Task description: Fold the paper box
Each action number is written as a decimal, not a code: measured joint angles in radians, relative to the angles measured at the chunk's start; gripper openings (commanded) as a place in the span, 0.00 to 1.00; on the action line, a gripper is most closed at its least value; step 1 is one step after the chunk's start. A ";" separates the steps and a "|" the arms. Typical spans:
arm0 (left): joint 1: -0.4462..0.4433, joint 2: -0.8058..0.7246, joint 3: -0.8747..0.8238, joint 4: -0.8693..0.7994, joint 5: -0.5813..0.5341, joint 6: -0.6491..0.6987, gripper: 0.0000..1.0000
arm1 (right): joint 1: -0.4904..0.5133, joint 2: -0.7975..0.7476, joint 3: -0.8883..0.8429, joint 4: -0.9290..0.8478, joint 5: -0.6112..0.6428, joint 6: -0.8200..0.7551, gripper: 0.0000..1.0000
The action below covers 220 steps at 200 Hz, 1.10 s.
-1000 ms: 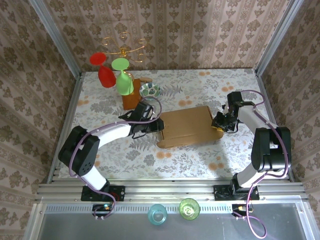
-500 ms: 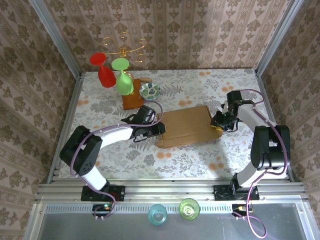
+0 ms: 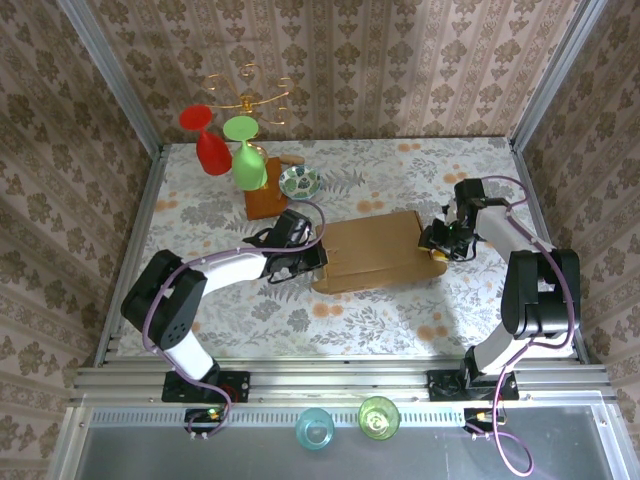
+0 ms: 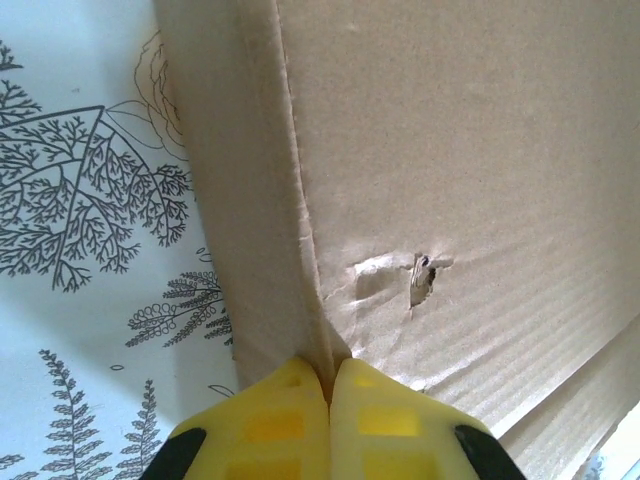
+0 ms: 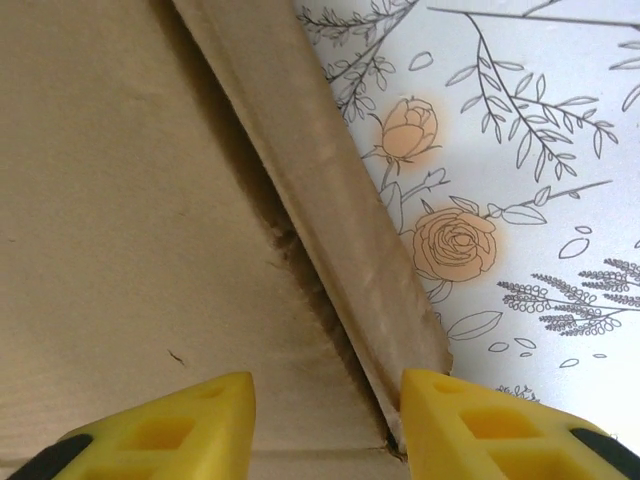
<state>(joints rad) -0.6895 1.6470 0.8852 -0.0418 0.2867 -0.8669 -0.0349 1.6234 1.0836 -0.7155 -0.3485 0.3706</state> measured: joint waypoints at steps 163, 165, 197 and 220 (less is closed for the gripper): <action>0.189 0.025 0.089 -0.225 0.377 -0.122 0.00 | -0.162 0.111 -0.078 0.240 -0.381 0.185 0.77; 0.189 0.026 0.089 -0.225 0.379 -0.122 0.00 | -0.162 0.114 -0.078 0.243 -0.386 0.185 0.77; 0.199 0.028 0.089 -0.232 0.399 -0.122 0.00 | -0.162 0.160 -0.077 0.282 -0.448 0.182 0.80; 0.207 0.028 0.089 -0.236 0.406 -0.122 0.00 | -0.161 0.187 -0.078 0.297 -0.484 0.179 0.82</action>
<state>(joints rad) -0.4828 1.6749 0.9741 -0.2775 0.6930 -0.9894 -0.1963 1.8103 1.0058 -0.4183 -0.8326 0.5491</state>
